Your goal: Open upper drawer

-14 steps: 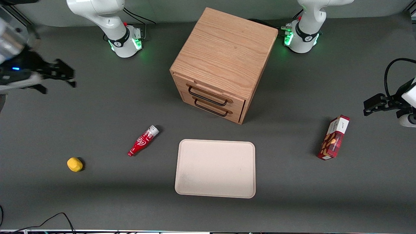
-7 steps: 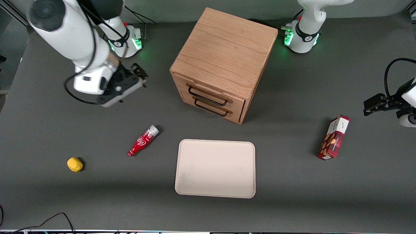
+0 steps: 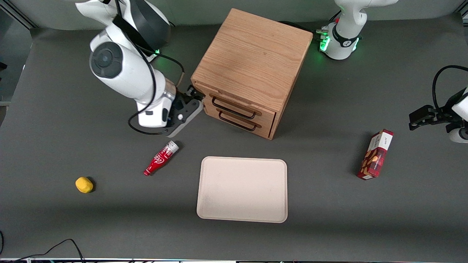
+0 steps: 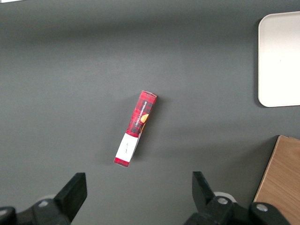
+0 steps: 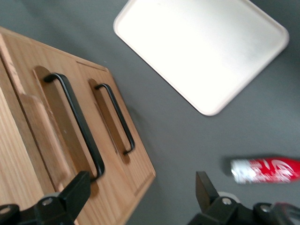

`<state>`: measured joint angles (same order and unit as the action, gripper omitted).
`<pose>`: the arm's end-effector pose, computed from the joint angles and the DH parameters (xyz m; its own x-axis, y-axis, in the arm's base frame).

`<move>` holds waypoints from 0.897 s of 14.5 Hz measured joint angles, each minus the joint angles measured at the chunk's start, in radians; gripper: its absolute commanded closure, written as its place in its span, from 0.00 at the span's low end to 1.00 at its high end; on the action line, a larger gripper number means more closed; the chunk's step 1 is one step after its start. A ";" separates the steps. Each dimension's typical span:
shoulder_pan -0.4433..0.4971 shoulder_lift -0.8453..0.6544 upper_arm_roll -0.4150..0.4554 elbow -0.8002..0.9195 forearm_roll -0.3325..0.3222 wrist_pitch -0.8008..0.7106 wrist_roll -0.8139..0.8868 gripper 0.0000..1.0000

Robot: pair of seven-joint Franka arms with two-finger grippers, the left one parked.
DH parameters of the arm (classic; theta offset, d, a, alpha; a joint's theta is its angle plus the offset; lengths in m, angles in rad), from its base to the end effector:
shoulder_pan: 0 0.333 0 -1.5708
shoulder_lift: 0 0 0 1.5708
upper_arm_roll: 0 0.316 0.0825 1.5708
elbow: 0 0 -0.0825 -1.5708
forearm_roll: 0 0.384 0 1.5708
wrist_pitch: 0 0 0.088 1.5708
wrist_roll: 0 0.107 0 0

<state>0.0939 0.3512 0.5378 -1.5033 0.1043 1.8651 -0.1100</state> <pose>0.5553 0.3577 0.4970 0.7808 0.6198 0.0791 0.6155 -0.7412 -0.2678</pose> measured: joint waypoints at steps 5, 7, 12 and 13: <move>0.013 0.102 0.079 0.003 0.000 0.087 -0.005 0.00; 0.026 0.123 0.083 0.004 -0.009 0.105 -0.019 0.00; 0.046 0.176 0.113 0.004 -0.087 0.153 -0.048 0.00; 0.049 0.185 0.115 0.004 -0.091 0.158 -0.054 0.00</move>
<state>0.1427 0.5363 0.6525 -1.4991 0.0129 2.0232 -0.1643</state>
